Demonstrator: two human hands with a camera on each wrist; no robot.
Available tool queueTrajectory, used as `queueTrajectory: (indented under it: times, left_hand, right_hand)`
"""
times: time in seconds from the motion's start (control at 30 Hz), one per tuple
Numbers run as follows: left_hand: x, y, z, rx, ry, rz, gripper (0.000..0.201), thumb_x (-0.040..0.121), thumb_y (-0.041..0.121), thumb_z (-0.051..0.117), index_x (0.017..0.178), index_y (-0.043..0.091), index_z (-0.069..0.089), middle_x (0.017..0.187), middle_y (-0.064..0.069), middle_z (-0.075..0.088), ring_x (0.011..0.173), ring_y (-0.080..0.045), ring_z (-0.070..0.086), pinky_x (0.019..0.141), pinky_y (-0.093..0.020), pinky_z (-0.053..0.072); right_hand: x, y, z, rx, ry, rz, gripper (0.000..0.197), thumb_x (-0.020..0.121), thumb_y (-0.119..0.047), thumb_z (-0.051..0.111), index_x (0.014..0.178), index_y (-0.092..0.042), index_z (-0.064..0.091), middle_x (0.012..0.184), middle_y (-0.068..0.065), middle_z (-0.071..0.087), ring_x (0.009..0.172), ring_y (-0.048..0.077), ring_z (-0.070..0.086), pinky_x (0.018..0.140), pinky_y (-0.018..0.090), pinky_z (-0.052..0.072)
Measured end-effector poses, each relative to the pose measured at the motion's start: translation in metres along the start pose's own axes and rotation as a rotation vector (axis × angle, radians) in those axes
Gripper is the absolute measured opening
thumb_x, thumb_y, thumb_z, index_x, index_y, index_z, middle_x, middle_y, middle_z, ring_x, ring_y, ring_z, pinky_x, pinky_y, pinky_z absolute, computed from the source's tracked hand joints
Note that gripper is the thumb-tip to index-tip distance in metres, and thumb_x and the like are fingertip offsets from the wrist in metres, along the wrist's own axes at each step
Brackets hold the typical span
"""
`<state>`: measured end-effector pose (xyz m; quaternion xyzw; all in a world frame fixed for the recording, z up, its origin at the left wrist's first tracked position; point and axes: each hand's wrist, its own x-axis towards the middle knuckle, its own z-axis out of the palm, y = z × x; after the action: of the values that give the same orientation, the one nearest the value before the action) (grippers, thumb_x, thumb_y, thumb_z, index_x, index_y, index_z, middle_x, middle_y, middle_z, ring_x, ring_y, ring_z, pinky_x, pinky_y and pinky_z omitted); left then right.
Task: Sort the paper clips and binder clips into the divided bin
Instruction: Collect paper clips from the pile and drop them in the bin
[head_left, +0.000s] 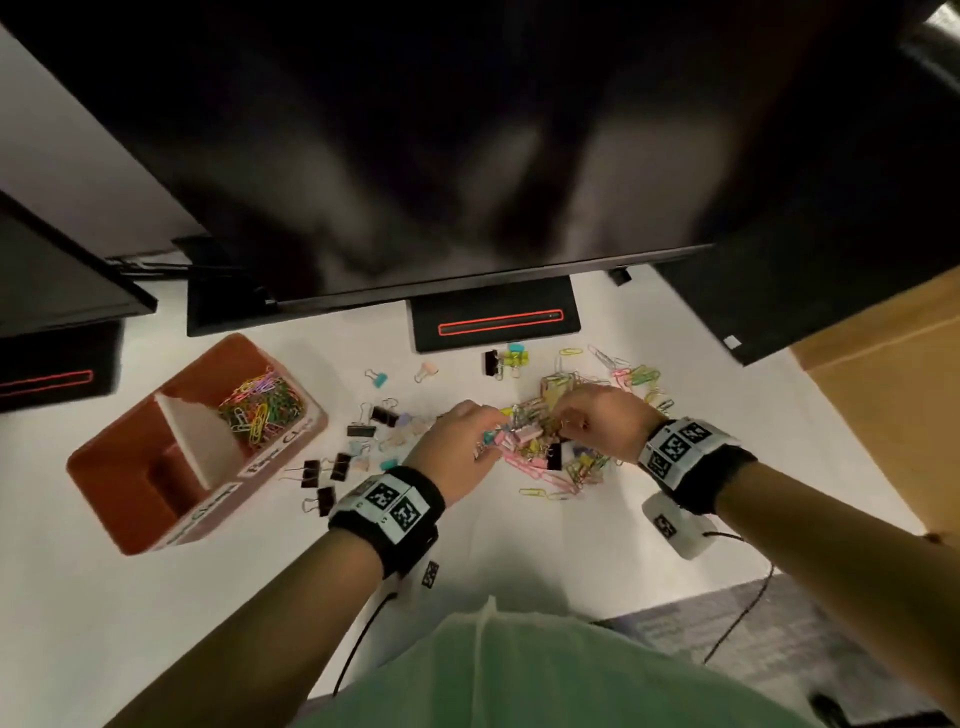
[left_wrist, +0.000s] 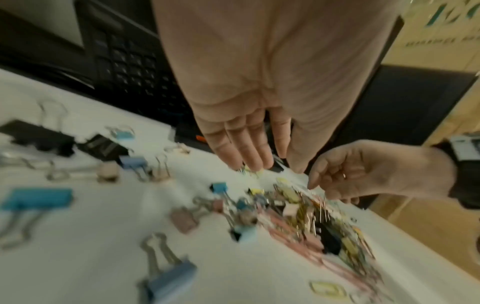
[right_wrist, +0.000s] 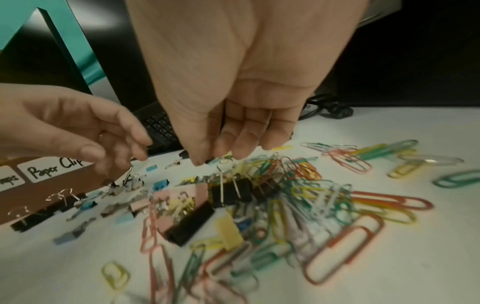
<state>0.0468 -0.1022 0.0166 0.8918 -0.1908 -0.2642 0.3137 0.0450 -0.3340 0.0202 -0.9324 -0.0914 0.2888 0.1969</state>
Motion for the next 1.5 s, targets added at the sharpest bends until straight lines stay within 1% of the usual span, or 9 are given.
queueTrajectory:
  times: [0.17,0.37,0.47,0.6,0.83,0.97,1.07,1.27,1.5]
  left_hand:
    - [0.026,0.006,0.030,0.135,-0.038,-0.096,0.034,0.085,0.023,0.061,0.119,0.022,0.055,0.119,-0.001,0.050,0.108,-0.021,0.051,0.095,-0.038,0.046]
    - [0.016,-0.011,0.027,0.084,0.054,-0.205,0.042,0.083,-0.005,0.052,0.117,0.020,0.057,0.121,-0.001,0.048,0.106,-0.019,0.053,0.103,-0.032,0.043]
    - [0.008,-0.013,0.023,0.121,0.106,-0.186,0.040,0.079,0.005,0.064,0.115,0.022,0.057,0.120,0.001,0.049,0.100,-0.017,0.055,0.097,-0.035,0.047]
    - [0.013,0.001,0.030,0.145,0.193,-0.103,0.033,0.081,0.015,0.065,0.113,0.021,0.059,0.120,-0.001,0.053,0.106,-0.020,0.054,0.096,-0.037,0.047]
    - [0.045,0.021,0.045,0.174,0.112,-0.137,0.040,0.084,0.035,0.062,0.122,0.024,0.056,0.128,0.003,0.049,0.111,-0.017,0.049,0.098,-0.035,0.043]
    - [0.041,0.013,0.046,0.159,0.113,-0.160,0.024,0.079,0.024,0.068,0.103,0.022,0.065,0.127,0.002,0.050,0.110,-0.019,0.050,0.097,-0.037,0.044]
    - [0.031,0.007,0.042,0.093,0.125,-0.175,0.019,0.075,0.032,0.072,0.091,0.023,0.067,0.125,0.004,0.051,0.109,-0.017,0.050,0.094,-0.040,0.047]
    - [0.047,0.014,0.029,0.096,0.150,-0.184,0.041,0.087,0.036,0.058,0.124,0.019,0.054,0.134,0.003,0.046,0.118,-0.017,0.048,0.100,-0.032,0.041]
    - [0.071,0.023,0.030,0.166,0.097,-0.249,0.055,0.092,0.032,0.049,0.142,0.018,0.032,0.148,0.000,0.034,0.128,-0.022,0.042,0.107,-0.037,0.039]
  right_hand:
    - [0.003,0.024,0.002,-0.039,-0.108,-0.043,0.043,0.088,-0.031,0.059,0.129,-0.021,0.052,0.116,0.006,0.056,0.106,0.023,0.054,0.091,0.034,0.047]
    - [0.009,0.060,-0.007,-0.118,-0.055,-0.086,0.034,0.088,-0.037,0.057,0.119,-0.022,0.057,0.110,0.004,0.055,0.102,0.023,0.055,0.084,0.033,0.048]
    - [0.010,0.069,-0.012,-0.131,0.002,-0.133,0.039,0.085,-0.051,0.056,0.113,-0.024,0.060,0.103,0.000,0.055,0.095,0.019,0.056,0.078,0.034,0.050]
    - [0.022,0.055,-0.021,-0.053,0.119,-0.222,0.032,0.087,-0.035,0.058,0.116,-0.022,0.059,0.109,0.004,0.055,0.101,0.022,0.053,0.087,0.035,0.047]
    - [0.052,0.025,-0.011,-0.109,-0.008,-0.175,0.048,0.083,-0.037,0.062,0.128,-0.027,0.050,0.135,0.006,0.040,0.125,0.025,0.040,0.103,0.041,0.040]
    - [0.038,0.032,0.005,-0.159,-0.058,-0.219,0.047,0.081,-0.033,0.065,0.126,-0.029,0.052,0.147,0.007,0.027,0.136,0.028,0.025,0.112,0.045,0.030]
    - [0.025,0.041,0.011,-0.069,-0.049,-0.275,0.046,0.084,-0.038,0.063,0.128,-0.030,0.052,0.149,0.007,0.028,0.136,0.027,0.028,0.113,0.045,0.031]
    - [0.030,0.059,-0.017,0.038,0.178,-0.107,0.043,0.088,-0.028,0.056,0.130,-0.025,0.049,0.144,0.006,0.036,0.133,0.026,0.033,0.111,0.041,0.032]
    - [0.049,0.062,-0.028,0.037,0.100,0.024,0.050,0.087,-0.031,0.059,0.134,-0.022,0.045,0.137,0.007,0.039,0.125,0.026,0.040,0.107,0.037,0.037]
